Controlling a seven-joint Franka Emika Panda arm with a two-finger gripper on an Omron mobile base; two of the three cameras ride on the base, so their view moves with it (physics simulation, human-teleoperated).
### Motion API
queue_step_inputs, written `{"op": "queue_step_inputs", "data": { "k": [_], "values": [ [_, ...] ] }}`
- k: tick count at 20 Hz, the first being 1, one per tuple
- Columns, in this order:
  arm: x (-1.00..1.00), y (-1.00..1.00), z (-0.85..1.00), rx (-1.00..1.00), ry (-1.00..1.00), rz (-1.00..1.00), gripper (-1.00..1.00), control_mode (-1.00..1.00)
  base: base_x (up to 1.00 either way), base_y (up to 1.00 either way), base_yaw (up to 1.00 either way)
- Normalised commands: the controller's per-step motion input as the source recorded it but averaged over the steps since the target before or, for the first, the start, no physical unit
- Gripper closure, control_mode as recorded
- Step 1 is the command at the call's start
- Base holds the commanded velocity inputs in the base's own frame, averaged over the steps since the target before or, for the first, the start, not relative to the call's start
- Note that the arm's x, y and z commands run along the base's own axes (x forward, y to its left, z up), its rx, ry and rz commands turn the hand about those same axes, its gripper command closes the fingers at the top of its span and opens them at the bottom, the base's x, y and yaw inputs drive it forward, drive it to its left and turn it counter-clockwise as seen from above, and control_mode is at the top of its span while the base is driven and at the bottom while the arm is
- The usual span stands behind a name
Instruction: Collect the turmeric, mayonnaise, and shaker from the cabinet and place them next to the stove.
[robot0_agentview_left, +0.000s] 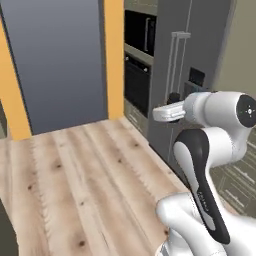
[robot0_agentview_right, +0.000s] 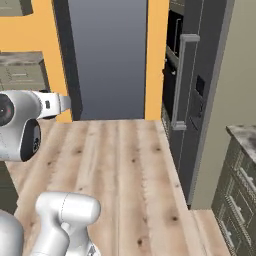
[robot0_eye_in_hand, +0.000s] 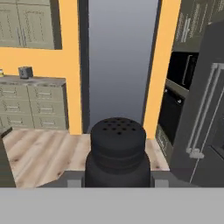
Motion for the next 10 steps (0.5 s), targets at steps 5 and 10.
{"op": "queue_step_inputs", "data": {
  "k": [5, 10],
  "values": [
    [0.00, 0.00, 0.00, 0.00, 0.00, 0.00, 1.00, 1.00, 1.00, 0.08, 0.40],
    [0.00, 0.00, 0.00, 0.00, 0.00, 0.00, 1.00, 1.00, 1.00, 0.10, 0.38]
  ]
}}
